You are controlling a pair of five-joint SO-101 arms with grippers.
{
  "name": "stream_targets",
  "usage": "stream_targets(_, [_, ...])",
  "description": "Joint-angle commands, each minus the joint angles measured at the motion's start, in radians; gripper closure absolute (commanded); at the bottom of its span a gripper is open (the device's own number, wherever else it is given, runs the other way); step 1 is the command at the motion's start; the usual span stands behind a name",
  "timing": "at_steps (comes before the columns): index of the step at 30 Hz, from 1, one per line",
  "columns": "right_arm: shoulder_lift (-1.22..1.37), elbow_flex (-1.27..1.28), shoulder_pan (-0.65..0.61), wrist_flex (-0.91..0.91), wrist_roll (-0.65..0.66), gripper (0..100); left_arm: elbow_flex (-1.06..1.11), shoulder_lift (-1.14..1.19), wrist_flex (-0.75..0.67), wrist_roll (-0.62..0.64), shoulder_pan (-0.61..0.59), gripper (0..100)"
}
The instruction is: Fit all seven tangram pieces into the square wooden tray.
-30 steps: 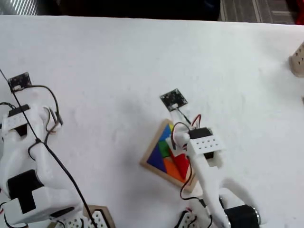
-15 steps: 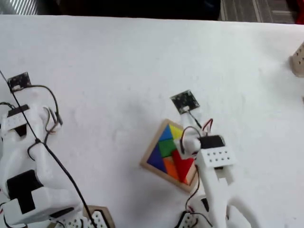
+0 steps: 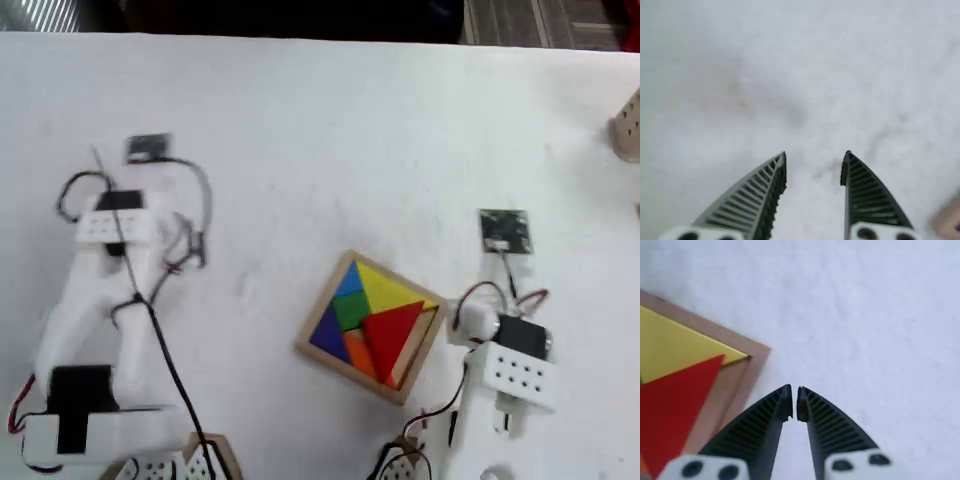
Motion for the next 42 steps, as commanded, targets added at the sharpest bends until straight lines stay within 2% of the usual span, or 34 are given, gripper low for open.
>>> stream_targets(1, [0.051, -0.003, 0.170, -0.007, 0.060, 98.1, -0.075, -0.150, 0.077, -0.006, 0.381, 81])
stream_targets(5, [0.120, -0.009, 0.263, -0.010, 0.112, 98.1, -0.040, -0.188, 0.009, 0.003, 0.668, 81])
stream_targets(8, [0.139, -0.009, 0.282, -0.013, 0.121, 98.1, 0.038, -0.145, -0.124, 0.094, 0.794, 81])
stream_targets(11, [0.139, -0.009, 0.283, -0.018, 0.121, 98.1, 0.072, -0.041, -0.247, 0.161, 0.802, 81])
stream_targets(16, [0.139, -0.009, 0.280, -0.016, 0.138, 98.1, 0.074, 0.050, -0.319, 0.161, 0.782, 89])
stream_targets(26, [0.139, -0.009, 0.274, -0.018, 0.149, 98.1, 0.080, 0.056, -0.315, 0.167, 0.905, 88])
stream_targets(34, [0.147, -0.008, 0.272, -0.036, 0.150, 98.1, 0.106, 0.058, -0.405, 0.170, 0.963, 88])
stream_targets(42, [0.147, -0.006, 0.259, -0.036, 0.150, 98.1, 0.106, 0.058, -0.417, 0.170, 1.047, 89])
